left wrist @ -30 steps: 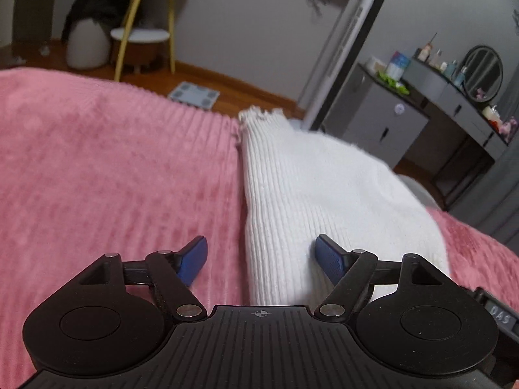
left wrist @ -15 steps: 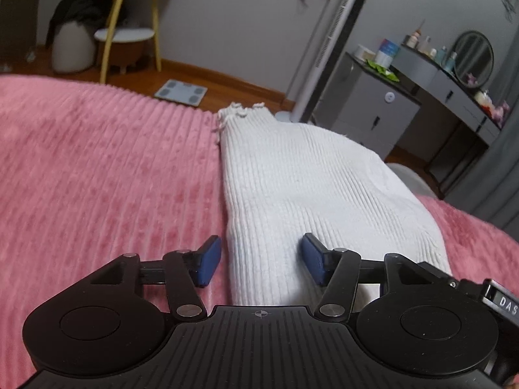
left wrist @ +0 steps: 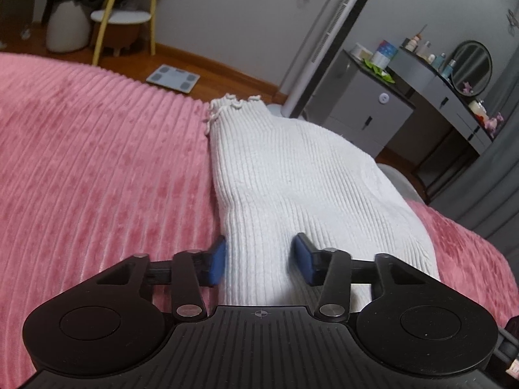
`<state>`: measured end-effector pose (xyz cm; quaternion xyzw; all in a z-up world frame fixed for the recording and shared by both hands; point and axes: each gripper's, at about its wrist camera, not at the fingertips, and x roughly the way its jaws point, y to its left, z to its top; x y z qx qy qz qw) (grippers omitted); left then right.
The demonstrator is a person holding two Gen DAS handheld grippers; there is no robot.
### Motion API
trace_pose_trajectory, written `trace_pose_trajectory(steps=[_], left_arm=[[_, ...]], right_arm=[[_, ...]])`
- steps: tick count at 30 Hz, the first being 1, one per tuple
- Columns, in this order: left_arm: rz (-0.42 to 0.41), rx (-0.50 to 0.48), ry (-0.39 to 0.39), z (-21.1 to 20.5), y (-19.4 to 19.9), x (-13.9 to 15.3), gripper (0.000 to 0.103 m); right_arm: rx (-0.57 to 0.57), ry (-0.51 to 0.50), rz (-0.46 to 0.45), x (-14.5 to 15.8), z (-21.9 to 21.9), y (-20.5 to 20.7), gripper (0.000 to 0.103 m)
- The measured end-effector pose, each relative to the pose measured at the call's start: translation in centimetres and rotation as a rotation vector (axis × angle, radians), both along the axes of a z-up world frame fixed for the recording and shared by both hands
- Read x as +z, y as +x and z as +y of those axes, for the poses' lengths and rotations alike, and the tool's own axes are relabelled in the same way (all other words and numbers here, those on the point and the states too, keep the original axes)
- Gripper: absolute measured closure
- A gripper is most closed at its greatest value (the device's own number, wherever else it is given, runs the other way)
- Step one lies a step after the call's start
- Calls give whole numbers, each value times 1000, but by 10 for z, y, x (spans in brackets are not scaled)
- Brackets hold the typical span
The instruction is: Fold small clothes
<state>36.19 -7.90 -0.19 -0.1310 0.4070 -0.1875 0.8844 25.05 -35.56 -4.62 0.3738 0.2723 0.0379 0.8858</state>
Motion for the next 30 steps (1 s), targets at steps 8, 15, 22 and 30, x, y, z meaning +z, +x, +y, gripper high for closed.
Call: trace_pose_trajectory(steps=[8,15,22,30], left_arm=[[-62,-5,47,-1,-12,25,68],[-155,-6,144,20,-38,60,68],[-96,64,277,57,-68,38,63],[-180,184,327,88,-134,34,48]], right_arm=[[9,-25,-16,10,4,-1,61],[97,-75,-80,35,32,-5,63],[261,-149,-41,37,77,-6,59],[158,-226,4,68,64,-22,41]])
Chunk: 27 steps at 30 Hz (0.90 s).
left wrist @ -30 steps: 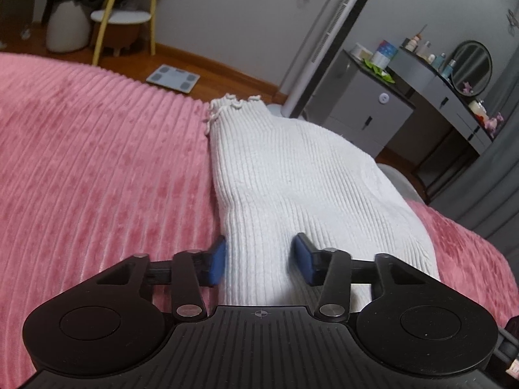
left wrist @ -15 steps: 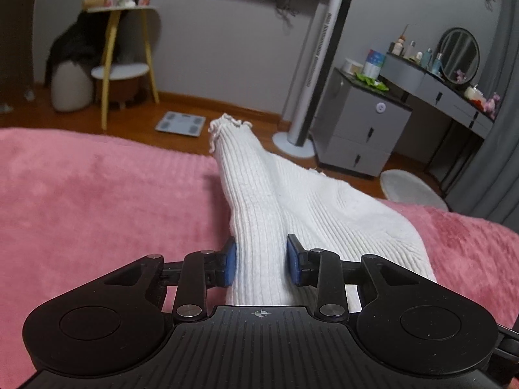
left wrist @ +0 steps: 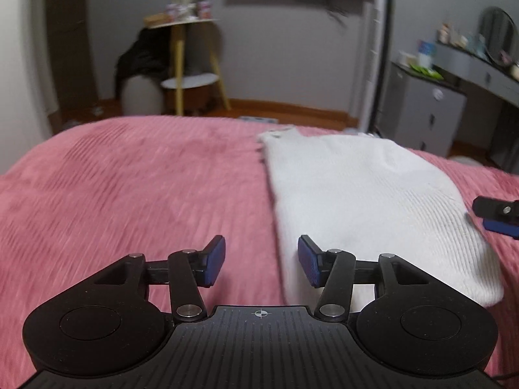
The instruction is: Fold small clothes
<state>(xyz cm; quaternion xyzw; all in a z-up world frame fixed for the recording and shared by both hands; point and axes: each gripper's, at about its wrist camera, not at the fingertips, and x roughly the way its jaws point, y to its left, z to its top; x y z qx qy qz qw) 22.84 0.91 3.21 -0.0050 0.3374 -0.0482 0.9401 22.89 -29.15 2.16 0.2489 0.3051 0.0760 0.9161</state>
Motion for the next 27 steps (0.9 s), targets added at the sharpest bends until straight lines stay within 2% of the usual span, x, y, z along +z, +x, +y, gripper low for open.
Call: trace_pose_trajectory(steps=[2,4,6,7,9,11,13,16,18,19,22,25,27], left_arm=[[36,34,-59,7,-4,-5,48],[61,58,-103,14,-3,-11,48],[76,58,-109,15,-1,-13,47],[81,58,-112,16,-2,-13,47],[83,57,-124,17,-3,-9,47],[62,64,-143,18,-5,-3,47],[39,70,-156,22,-7,2,45],[67,76,-156,20,1,-2,41],[90,86,-135,20,2,-4,42],[89,86,-134,21,3,-4,42],[64,97,-158,24,11,4,42],[29,125,-175,12,36,7,35],[41,180,-185,-1,56,2,32]], right_arm=[[40,-26,-23,8,13,-3,44],[95,-57,6,6,31,0,52],[103,-114,55,-2,46,3,52],[102,-141,86,-9,51,6,58],[100,-108,118,-17,53,9,73],[84,-137,81,-12,52,2,80],[58,-242,21,-4,57,-8,80],[62,-360,69,-21,65,-12,75],[83,-381,70,-21,67,-14,72],[82,-384,58,-13,66,-15,66],[8,-401,-39,12,57,-22,58],[-33,-402,-118,23,64,-11,57],[-35,-393,-151,25,78,10,58]])
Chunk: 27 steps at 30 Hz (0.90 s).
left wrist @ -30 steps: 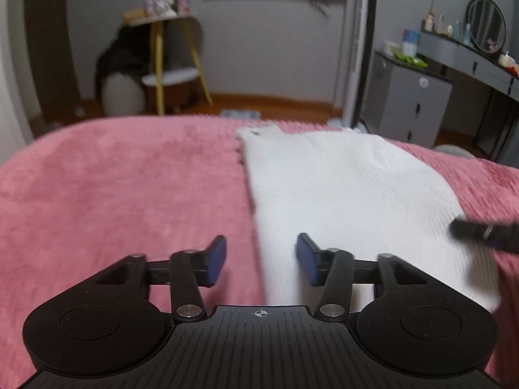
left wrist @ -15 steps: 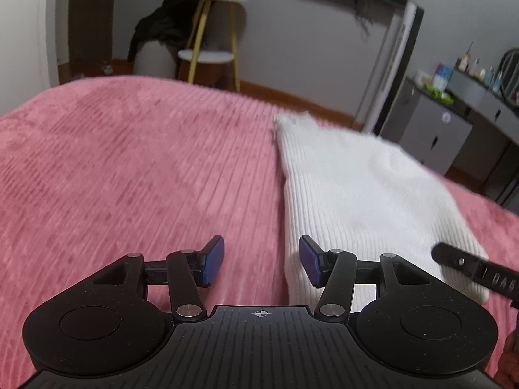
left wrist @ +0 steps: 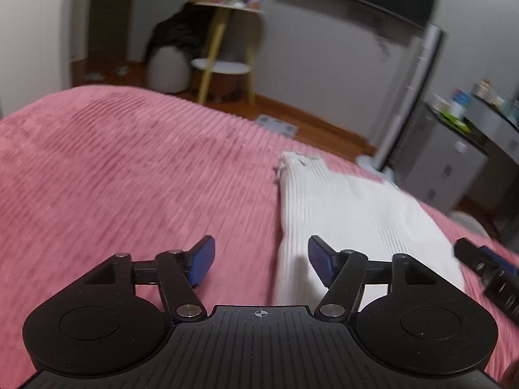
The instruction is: Fold small clothes
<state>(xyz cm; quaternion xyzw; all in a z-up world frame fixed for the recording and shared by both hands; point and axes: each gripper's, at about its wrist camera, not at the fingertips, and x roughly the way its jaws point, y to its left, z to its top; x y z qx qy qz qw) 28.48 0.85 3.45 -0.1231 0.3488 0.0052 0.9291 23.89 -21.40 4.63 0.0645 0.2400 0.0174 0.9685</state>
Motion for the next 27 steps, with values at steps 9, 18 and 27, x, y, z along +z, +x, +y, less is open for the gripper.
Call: trace_pose_trajectory(steps=[9,18,27], left_arm=[[-98,-88,265,-56,15,-61,14],[-32,-70,100,-17,-22,-27,9],[44,-76,88,-14,-19,-35,3]], right_arm=[[33,-314,105,-69,26,55,62],[22,-208,124,-28,16,32,57],[16,-239,209,-48,14,-10,45]])
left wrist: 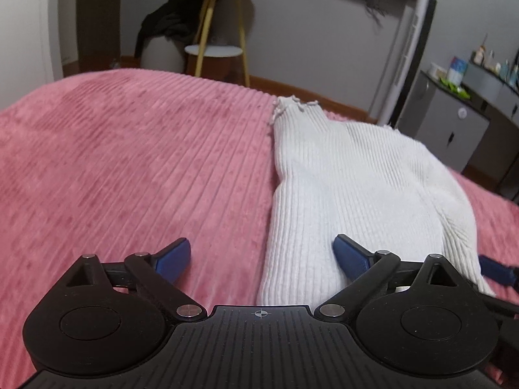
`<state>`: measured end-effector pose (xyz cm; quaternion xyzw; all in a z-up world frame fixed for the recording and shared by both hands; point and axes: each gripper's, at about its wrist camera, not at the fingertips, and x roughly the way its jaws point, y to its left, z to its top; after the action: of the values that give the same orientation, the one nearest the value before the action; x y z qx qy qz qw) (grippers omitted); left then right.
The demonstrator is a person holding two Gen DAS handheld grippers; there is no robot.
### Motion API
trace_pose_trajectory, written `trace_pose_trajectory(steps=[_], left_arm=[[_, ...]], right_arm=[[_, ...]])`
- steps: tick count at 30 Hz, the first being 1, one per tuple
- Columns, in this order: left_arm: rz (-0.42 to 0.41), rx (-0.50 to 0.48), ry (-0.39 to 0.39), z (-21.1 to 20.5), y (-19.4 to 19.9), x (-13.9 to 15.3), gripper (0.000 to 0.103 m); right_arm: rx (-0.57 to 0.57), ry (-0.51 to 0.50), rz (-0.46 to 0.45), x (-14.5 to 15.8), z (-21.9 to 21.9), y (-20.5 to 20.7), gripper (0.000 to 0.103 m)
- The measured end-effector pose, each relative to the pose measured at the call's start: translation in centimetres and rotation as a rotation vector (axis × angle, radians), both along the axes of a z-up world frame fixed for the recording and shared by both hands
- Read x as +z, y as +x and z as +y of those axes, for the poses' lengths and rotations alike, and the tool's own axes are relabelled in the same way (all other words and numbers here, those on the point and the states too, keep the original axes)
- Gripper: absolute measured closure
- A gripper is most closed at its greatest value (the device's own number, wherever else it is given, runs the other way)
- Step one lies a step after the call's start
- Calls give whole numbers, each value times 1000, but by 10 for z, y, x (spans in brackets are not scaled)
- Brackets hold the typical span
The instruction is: Fold small clothes
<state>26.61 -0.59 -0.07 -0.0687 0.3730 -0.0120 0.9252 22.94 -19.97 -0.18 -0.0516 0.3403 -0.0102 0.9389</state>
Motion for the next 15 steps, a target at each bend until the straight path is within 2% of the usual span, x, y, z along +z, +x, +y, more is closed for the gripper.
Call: trace_pose_trajectory(steps=[1,2,3,5,7,10,13,15], left_arm=[[5,2,11,-2,1,-1,2],[11,9,22,-3,0,-1,1],[23,12,26,-4,0,0,1],[54,23,42,-4,-3,13,1],[75,19,77,-6,-14,30,2],[114,-3,132,-5,-40,45,2],[152,-5,120,3,-69,52,2],[178,5,113,7,-87,53,2]], right_arm=[[9,7,19,0,-3,4,42],[11,9,36,-1,-5,9,33],[7,-6,46,-2,-6,13,28],[12,-29,79,3,-7,17,20],[-2,-51,106,19,-8,16,19],[-74,-90,119,42,-9,-10,13],[-74,-5,213,52,-7,-45,4],[-66,41,285,52,-4,-70,4]])
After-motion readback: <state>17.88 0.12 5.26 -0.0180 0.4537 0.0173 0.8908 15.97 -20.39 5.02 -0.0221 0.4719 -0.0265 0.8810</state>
